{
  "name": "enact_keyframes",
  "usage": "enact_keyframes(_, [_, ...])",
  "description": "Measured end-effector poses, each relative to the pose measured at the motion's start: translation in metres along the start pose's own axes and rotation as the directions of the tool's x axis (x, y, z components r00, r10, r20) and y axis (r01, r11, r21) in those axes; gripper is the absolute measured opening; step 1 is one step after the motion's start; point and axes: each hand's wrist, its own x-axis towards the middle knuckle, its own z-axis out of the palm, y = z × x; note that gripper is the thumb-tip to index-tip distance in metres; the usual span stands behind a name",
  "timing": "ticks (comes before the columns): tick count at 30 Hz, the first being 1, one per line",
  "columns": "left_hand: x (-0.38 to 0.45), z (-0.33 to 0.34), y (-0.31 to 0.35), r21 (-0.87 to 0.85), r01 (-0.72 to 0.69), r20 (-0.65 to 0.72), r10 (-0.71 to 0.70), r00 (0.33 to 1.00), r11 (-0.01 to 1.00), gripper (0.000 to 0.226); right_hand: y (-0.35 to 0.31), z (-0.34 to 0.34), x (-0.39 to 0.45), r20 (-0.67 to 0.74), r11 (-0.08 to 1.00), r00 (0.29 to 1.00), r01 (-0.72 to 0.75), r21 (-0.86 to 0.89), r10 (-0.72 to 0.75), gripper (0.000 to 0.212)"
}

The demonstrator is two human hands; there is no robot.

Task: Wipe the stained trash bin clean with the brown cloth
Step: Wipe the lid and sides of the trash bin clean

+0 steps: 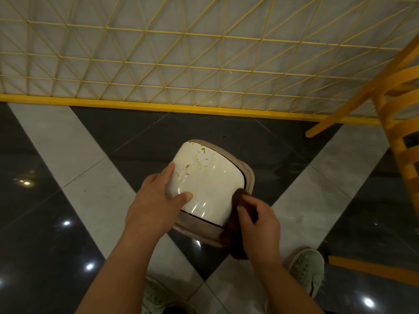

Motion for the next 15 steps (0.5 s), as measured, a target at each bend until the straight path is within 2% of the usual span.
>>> enact_keyframes(3, [0.001, 0.001, 0.0, 0.015, 0.005, -0.002, -0.005, 1.0, 1.0, 0.078, -0.008, 0.016, -0.014, 0.036, 0.998, 0.998, -0.057, -0.004, 0.057, 0.022])
enact_keyframes(5, [0.002, 0.001, -0.001, 0.018, 0.008, -0.006, -0.008, 1.0, 1.0, 0.078, -0.019, 0.024, -0.028, 0.036, 0.998, 0.999, -0.042, 0.044, 0.041, 0.027])
enact_keyframes(9, [0.001, 0.001, -0.002, 0.024, 0.0, -0.014, 0.0, 1.0, 1.0, 0.079, -0.046, 0.024, -0.024, 0.026, 0.968, 0.968, 0.25, 0.034, -0.25, 0.032])
enact_keyframes(11, [0.002, 0.002, -0.002, 0.021, 0.0, -0.009, 0.001, 1.0, 1.0, 0.079, -0.052, 0.021, -0.003, 0.02, 0.944, 0.944, 0.33, -0.013, -0.33, 0.029])
enact_keyframes(13, [0.003, 0.003, -0.003, 0.03, 0.0, -0.001, 0.001, 1.0, 1.0, 0.079, -0.053, 0.019, 0.009, -0.01, 0.959, 0.959, 0.283, -0.005, -0.284, 0.028])
enact_keyframes(15, [0.003, 0.003, -0.004, 0.023, 0.003, -0.003, -0.003, 1.0, 1.0, 0.08, -0.043, 0.018, 0.001, 0.022, 0.964, 0.965, 0.261, -0.041, -0.26, 0.029])
